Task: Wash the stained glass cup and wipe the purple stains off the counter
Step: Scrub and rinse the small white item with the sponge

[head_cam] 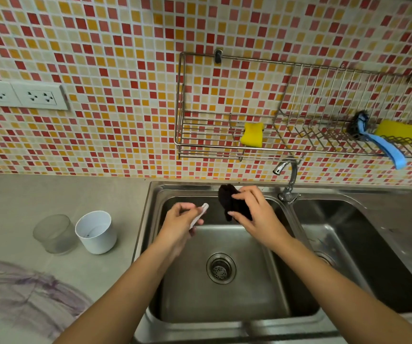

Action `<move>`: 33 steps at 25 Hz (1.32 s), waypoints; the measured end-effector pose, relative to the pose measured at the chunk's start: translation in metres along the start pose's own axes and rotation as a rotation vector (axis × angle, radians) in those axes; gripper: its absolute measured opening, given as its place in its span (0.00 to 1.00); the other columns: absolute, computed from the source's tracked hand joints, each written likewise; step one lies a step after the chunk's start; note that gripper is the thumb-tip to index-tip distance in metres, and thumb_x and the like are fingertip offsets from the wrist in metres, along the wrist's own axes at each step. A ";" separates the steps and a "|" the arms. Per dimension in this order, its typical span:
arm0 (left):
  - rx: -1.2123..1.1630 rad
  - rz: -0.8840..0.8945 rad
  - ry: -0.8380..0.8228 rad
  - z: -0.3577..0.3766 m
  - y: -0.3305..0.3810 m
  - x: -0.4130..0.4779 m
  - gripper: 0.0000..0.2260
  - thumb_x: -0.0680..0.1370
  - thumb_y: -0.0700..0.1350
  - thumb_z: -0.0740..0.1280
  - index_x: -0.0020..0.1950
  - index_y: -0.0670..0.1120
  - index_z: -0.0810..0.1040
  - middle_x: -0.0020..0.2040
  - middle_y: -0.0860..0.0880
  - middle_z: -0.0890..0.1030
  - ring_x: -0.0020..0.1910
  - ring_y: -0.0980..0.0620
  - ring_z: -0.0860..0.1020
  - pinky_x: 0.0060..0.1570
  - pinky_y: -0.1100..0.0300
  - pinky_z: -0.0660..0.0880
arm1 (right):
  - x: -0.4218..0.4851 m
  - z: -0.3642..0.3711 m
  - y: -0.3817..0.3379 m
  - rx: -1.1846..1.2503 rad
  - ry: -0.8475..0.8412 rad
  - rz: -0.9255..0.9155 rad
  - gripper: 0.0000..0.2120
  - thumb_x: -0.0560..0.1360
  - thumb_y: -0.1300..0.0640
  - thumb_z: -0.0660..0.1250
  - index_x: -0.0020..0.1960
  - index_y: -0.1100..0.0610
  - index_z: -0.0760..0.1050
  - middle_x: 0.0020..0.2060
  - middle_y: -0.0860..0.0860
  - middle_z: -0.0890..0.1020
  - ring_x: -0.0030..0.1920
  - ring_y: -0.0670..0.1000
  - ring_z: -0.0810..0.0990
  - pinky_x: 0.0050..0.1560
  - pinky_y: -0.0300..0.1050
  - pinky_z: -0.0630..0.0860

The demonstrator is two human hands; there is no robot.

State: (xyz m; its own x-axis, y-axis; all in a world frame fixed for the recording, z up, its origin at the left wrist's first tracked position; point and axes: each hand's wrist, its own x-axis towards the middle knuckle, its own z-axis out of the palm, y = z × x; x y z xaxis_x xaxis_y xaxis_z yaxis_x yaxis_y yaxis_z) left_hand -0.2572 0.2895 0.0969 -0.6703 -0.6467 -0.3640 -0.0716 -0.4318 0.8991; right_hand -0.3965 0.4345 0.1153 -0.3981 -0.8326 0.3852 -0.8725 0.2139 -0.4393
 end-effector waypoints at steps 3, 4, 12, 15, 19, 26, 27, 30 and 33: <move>-0.163 -0.072 -0.059 0.005 0.000 -0.001 0.04 0.76 0.35 0.65 0.46 0.39 0.80 0.41 0.42 0.80 0.38 0.52 0.79 0.36 0.67 0.77 | -0.003 0.002 -0.003 -0.126 -0.035 -0.077 0.16 0.71 0.61 0.71 0.58 0.61 0.74 0.59 0.57 0.72 0.59 0.55 0.74 0.58 0.45 0.73; -0.218 -0.069 -0.063 0.006 0.001 -0.002 0.06 0.76 0.34 0.64 0.47 0.37 0.80 0.42 0.41 0.80 0.40 0.52 0.79 0.38 0.67 0.78 | -0.004 0.002 -0.003 -0.160 -0.043 -0.093 0.16 0.70 0.62 0.72 0.57 0.61 0.75 0.59 0.59 0.73 0.59 0.57 0.75 0.58 0.47 0.73; 0.065 0.040 0.011 0.014 0.002 -0.010 0.03 0.74 0.34 0.68 0.47 0.37 0.80 0.36 0.44 0.80 0.34 0.54 0.78 0.36 0.66 0.75 | -0.007 0.016 -0.005 -0.265 -0.075 -0.108 0.26 0.70 0.65 0.70 0.67 0.57 0.70 0.65 0.56 0.74 0.58 0.58 0.73 0.62 0.51 0.69; -0.022 -0.059 -0.051 0.013 0.007 -0.014 0.07 0.75 0.29 0.64 0.41 0.37 0.80 0.33 0.41 0.81 0.32 0.53 0.78 0.35 0.68 0.76 | -0.007 0.020 -0.001 -0.324 -0.111 -0.022 0.25 0.77 0.61 0.63 0.72 0.54 0.63 0.70 0.52 0.68 0.60 0.57 0.70 0.66 0.48 0.65; 0.073 0.003 -0.018 0.014 0.006 -0.013 0.08 0.76 0.31 0.64 0.41 0.39 0.80 0.36 0.40 0.81 0.38 0.48 0.78 0.43 0.62 0.75 | -0.006 0.025 -0.009 -0.285 -0.092 -0.043 0.22 0.76 0.61 0.65 0.70 0.57 0.67 0.67 0.56 0.72 0.56 0.60 0.73 0.63 0.50 0.69; 1.025 1.142 0.101 0.003 -0.012 -0.019 0.09 0.70 0.35 0.74 0.50 0.40 0.83 0.44 0.45 0.85 0.42 0.49 0.83 0.44 0.60 0.79 | 0.006 0.019 -0.017 -0.097 -0.219 0.068 0.24 0.78 0.55 0.61 0.73 0.53 0.61 0.69 0.52 0.68 0.64 0.56 0.66 0.66 0.43 0.59; 1.176 1.392 0.031 -0.007 -0.014 -0.017 0.12 0.67 0.33 0.76 0.50 0.38 0.83 0.45 0.43 0.85 0.43 0.48 0.84 0.45 0.59 0.80 | 0.007 0.017 -0.017 -0.095 -0.292 0.057 0.24 0.78 0.55 0.62 0.73 0.53 0.62 0.69 0.52 0.68 0.65 0.55 0.66 0.67 0.44 0.59; 1.494 1.733 -0.242 -0.032 -0.019 -0.011 0.18 0.65 0.33 0.77 0.54 0.36 0.81 0.49 0.40 0.84 0.47 0.46 0.83 0.47 0.56 0.80 | 0.014 0.004 -0.014 -0.086 -0.627 0.021 0.21 0.77 0.54 0.63 0.70 0.52 0.67 0.64 0.52 0.74 0.63 0.52 0.71 0.66 0.48 0.65; 1.554 1.748 -0.323 -0.038 -0.020 -0.008 0.17 0.69 0.33 0.74 0.57 0.36 0.80 0.52 0.40 0.83 0.50 0.47 0.82 0.49 0.57 0.80 | 0.025 -0.008 -0.015 -0.063 -0.778 0.011 0.16 0.76 0.55 0.65 0.64 0.52 0.73 0.56 0.51 0.79 0.56 0.50 0.76 0.58 0.50 0.73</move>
State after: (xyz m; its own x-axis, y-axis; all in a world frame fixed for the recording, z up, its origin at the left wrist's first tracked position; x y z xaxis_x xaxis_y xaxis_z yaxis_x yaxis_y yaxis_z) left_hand -0.2221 0.2792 0.0721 -0.7334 0.4068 0.5447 0.2870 0.9116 -0.2945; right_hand -0.3954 0.4142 0.1379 -0.1143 -0.9441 -0.3091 -0.8935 0.2337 -0.3834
